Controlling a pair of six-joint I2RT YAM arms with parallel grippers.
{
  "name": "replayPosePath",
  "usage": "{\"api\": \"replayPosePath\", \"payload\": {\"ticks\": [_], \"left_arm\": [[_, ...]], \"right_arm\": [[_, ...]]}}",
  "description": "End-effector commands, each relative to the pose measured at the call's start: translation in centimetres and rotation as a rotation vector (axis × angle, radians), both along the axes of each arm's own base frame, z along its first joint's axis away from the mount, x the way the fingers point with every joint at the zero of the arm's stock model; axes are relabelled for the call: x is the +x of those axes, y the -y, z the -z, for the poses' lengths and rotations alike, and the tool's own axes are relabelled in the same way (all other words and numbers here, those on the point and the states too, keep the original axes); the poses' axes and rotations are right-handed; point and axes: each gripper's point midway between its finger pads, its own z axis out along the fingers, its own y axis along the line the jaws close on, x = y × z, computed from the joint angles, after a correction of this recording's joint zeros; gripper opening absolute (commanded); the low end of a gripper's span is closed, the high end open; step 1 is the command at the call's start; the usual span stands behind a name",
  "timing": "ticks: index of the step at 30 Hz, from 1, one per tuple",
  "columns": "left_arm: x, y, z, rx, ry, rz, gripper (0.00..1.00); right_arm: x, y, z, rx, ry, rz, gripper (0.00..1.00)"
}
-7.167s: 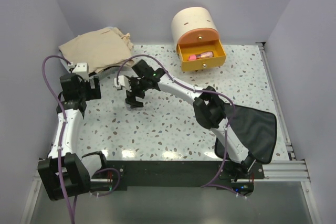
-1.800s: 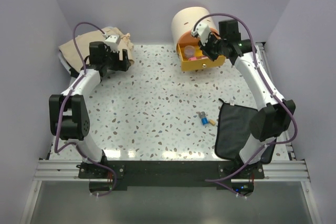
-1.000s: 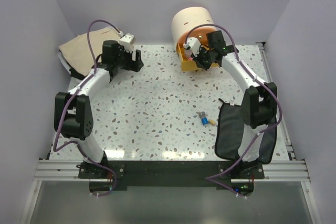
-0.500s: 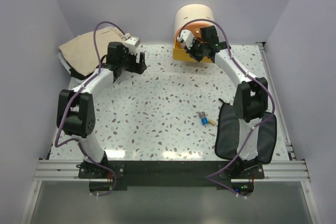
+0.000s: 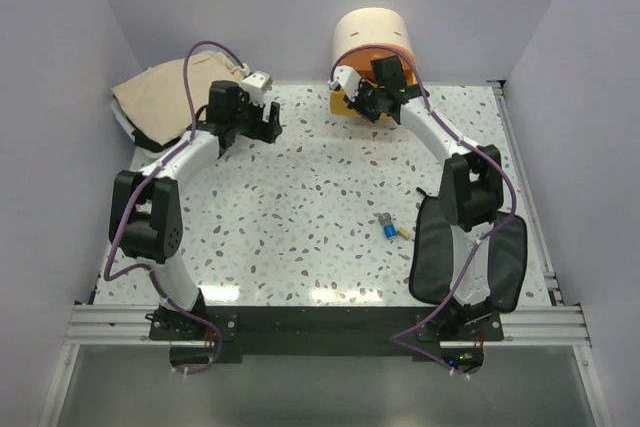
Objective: Sort the stationery into containers
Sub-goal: Close the drawer in the storage box.
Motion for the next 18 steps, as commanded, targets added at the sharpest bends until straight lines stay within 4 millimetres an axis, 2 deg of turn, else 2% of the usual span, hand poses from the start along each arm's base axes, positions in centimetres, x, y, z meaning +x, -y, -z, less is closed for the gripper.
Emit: {"api": "replayPosePath", "payload": {"ticks": [1,7,8,11,13,14,15,16,17,18], "left_arm": [[1.2,1.1,-2.0,0.003,0.072,0.024,0.85],[1.1,1.5,-2.0,0.007,0.074,0.031,0.85],[1.1,1.5,-1.9,0.008,0.073,0.033,0.85],[1.0,1.4,-1.9,0.013,0.075,0.032,0.85],[0.9,1.5,-1.9,0.013,0.075,0.033,0.85],[0.9,1.5,-2.0,0.015,0.076,0.035,0.85],[1.0,1.5,-2.1,0.015,0.079,0.034,0.85],[1.0,1.5,-2.1,0.014,0.080,0.033,0.85],[1.0,1.5,-2.1,0.013,0.080,0.033,0.85],[1.0,1.5,-2.1,0.013,0.080,0.033,0.85]], "right_arm": [[7.1,8.8,-6.2,-0.136,0.323,0.277,0.00],[8.2,11.1,-5.6,-0.171,0.319,0.339,0.00],[8.4,11.3,-6.2,-0.156,0.318,0.341,0.00],[7.9,11.3,-6.0,-0.140,0.291,0.335,0.00],[7.0,11.0,-6.5,-0.127,0.262,0.314,0.00],[6.1,10.8,-6.0,-0.127,0.222,0.301,0.00],[5.3,10.5,-7.3,-0.111,0.226,0.283,0.00],[4.7,10.8,-7.7,-0.113,0.220,0.284,0.00],[3.7,10.5,-6.9,-0.113,0.190,0.259,0.00],[2.9,10.4,-7.2,-0.109,0.182,0.243,0.00]]}}
